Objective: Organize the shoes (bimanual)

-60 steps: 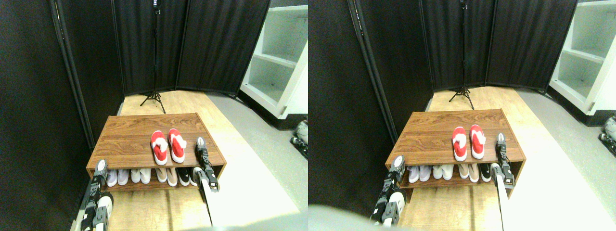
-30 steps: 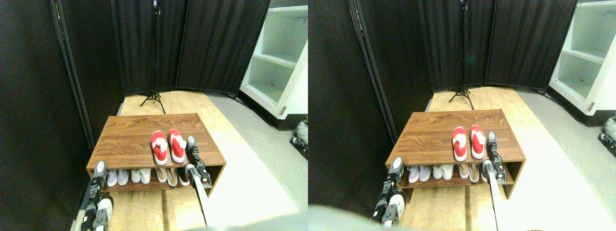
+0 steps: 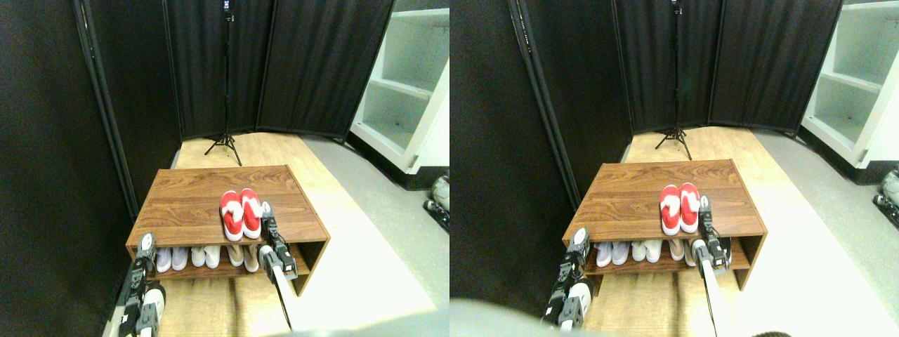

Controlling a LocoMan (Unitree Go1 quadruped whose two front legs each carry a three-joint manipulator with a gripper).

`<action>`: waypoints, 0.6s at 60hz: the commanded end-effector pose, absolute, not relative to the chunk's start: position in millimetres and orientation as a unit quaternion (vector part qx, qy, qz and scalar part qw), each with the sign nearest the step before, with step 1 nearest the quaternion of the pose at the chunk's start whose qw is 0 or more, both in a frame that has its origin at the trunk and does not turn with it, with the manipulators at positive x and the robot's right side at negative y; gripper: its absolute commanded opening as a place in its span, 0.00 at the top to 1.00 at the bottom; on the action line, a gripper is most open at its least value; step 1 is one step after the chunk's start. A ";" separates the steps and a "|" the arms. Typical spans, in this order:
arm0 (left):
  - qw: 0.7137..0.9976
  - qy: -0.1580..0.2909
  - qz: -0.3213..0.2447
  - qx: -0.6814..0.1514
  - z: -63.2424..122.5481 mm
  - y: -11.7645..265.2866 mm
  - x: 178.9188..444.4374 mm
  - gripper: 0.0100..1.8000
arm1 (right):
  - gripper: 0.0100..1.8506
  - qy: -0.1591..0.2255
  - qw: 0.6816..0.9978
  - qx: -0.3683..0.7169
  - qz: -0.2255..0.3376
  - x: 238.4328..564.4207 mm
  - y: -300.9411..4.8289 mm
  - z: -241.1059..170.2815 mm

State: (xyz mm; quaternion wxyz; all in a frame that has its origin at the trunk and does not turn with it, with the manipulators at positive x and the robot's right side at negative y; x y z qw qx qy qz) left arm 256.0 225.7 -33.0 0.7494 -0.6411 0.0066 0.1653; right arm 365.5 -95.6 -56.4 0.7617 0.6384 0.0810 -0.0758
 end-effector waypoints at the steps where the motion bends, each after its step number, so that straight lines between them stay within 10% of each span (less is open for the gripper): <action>1: 0.748 -0.008 0.152 -0.646 -27.7 225.4 260.8 1.00 | 1.00 0.119 0.757 0.639 -0.068 360.4 -85.4 -63.4; 36: 0.741 -0.014 0.153 -0.654 -29.4 225.7 268.0 1.00 | 1.00 0.074 0.797 0.598 -0.026 361.1 -107.0 -38.5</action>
